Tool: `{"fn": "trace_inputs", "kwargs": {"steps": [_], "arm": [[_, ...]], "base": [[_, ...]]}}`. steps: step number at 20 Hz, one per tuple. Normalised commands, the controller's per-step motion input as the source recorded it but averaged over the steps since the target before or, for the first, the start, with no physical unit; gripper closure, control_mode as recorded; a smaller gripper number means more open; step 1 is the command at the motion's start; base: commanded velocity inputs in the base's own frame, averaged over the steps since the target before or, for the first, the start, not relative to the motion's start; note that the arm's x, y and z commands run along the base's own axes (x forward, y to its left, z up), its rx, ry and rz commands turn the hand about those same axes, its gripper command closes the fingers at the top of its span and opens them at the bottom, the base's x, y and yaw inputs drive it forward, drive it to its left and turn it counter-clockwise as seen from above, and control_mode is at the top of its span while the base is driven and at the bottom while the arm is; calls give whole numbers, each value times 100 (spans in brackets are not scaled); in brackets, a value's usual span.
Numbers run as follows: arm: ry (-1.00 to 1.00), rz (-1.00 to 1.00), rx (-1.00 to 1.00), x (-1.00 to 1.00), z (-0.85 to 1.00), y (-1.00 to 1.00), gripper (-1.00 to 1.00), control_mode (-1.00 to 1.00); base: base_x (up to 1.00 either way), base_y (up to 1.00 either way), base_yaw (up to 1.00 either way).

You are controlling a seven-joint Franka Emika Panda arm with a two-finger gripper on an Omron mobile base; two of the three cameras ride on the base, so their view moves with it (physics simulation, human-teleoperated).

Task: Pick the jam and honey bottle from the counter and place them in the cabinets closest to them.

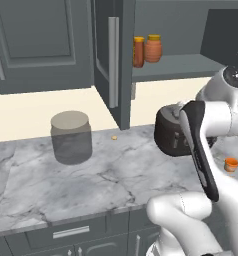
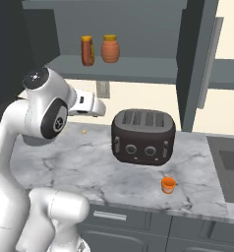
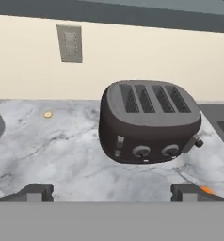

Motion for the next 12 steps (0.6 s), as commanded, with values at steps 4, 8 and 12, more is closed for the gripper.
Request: {"fn": "trace_inputs", "kwargs": {"steps": [4,8,12], "arm": [[-5,4,-11,-28,-69,-36,-100,-100],[-5,3,-5,-6,-34,-6,-100,-100],[0,0,0,0,0,0,-100,-100]], "base": [[0,0,0],[0,0,0],[0,0,0]]}}
